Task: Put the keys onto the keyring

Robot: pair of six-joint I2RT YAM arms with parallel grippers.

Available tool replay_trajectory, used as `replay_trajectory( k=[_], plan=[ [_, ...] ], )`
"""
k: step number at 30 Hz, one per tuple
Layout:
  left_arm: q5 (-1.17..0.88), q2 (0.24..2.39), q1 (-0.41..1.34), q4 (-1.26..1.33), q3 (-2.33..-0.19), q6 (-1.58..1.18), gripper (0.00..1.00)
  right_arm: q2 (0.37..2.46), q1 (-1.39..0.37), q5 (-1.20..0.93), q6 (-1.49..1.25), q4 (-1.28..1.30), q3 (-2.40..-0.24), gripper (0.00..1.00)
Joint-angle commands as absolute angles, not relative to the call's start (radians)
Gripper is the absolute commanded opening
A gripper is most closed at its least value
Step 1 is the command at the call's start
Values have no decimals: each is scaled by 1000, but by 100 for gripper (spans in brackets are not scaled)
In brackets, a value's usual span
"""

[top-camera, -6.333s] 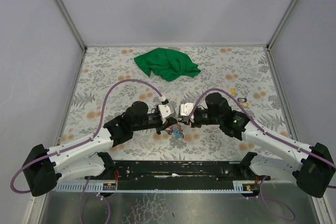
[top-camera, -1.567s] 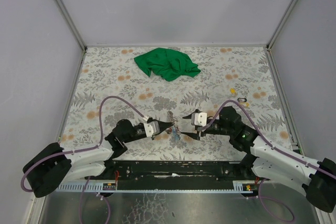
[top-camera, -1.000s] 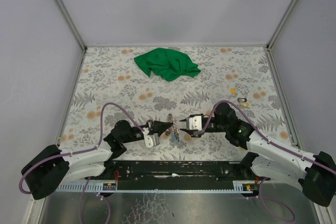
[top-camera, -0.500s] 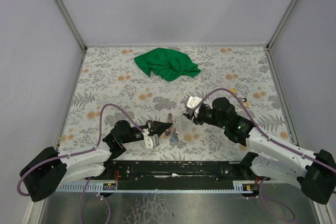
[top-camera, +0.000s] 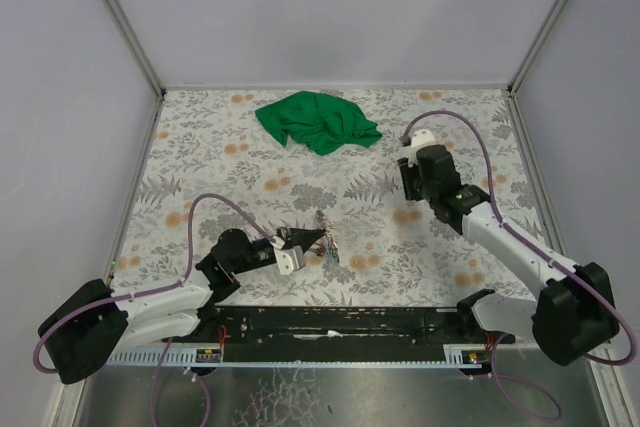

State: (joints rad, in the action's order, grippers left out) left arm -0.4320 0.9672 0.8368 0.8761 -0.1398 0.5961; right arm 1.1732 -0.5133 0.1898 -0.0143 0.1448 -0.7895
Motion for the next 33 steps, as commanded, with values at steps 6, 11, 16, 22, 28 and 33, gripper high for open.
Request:
replay_trajectory(
  k=[6,11,16,22,28,33],
  plan=[
    [-379,961,833,939,-153,574,0,1315,-172,206,-334,86,-815,41],
    [-372,949,833,928,-152,574,0,1452,-88,232,-368,107,-897,38],
    [-372,948,834,917,-155,574,0,1556,-46,254,-391,113,-949,33],
    [-372,952,833,913,-158,577,0,1656,-12,206,-409,102,-995,32],
    [-386,944,834,908,-158,578,0,1751,2,191,-423,105,-1046,29],
    [-386,945,832,906,-158,578,0,1784,9,163,-434,100,-1061,24]
  ],
)
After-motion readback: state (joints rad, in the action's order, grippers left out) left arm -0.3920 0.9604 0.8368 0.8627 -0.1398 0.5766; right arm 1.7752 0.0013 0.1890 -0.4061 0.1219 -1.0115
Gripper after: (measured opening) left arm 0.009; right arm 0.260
